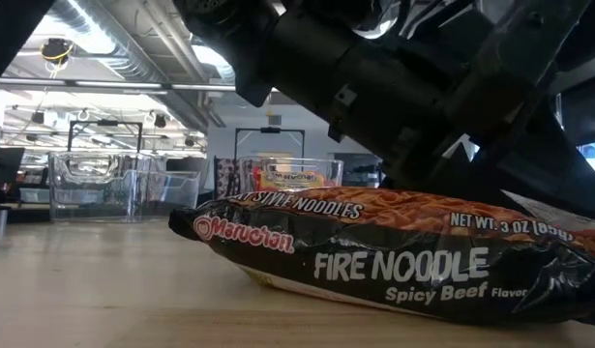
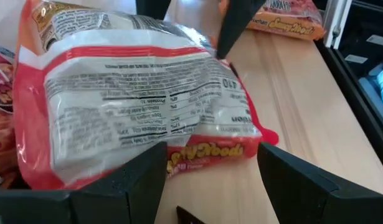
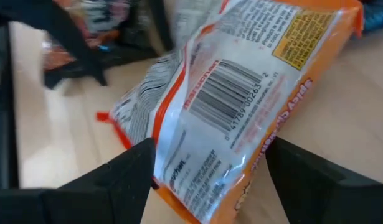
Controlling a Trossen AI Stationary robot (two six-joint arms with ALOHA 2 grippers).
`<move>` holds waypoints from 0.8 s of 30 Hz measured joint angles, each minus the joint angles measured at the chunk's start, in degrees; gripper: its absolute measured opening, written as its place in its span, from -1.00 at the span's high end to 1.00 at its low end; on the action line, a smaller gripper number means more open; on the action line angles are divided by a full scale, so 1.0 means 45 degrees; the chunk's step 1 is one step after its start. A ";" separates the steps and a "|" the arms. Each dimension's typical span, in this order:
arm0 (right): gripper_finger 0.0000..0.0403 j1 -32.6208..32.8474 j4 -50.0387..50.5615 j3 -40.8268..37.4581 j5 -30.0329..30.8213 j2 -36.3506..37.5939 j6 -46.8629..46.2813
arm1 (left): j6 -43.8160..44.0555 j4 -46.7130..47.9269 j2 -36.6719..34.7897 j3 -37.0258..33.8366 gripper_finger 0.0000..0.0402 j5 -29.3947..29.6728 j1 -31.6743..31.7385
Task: Sort Maruchan noodles
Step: Put the top orange noodle pack into the right transparent bin
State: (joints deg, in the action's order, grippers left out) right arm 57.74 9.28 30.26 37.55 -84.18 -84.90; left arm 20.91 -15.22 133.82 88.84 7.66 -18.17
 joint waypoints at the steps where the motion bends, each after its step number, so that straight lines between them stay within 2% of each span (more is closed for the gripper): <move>1: -0.39 0.0005 -0.0307 0.0000 0.0096 0.0005 0.0350 | 0.0000 0.0022 0.0000 -0.0002 -0.21 -0.0017 0.0000; 8: -0.39 0.0011 -0.2078 0.0000 0.0176 0.0005 0.2400 | -0.0170 0.0083 0.0000 -0.0016 -0.21 -0.0060 -0.0018; 24: -0.39 -0.0107 -0.2191 0.0000 0.0808 -0.0162 0.2291 | -0.0199 -0.0299 0.0000 -0.0031 -0.21 0.0034 -0.0152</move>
State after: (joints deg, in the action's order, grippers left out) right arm 57.25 -0.58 30.26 41.18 -84.91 -74.59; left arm 20.01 -16.57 133.82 88.71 7.81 -18.86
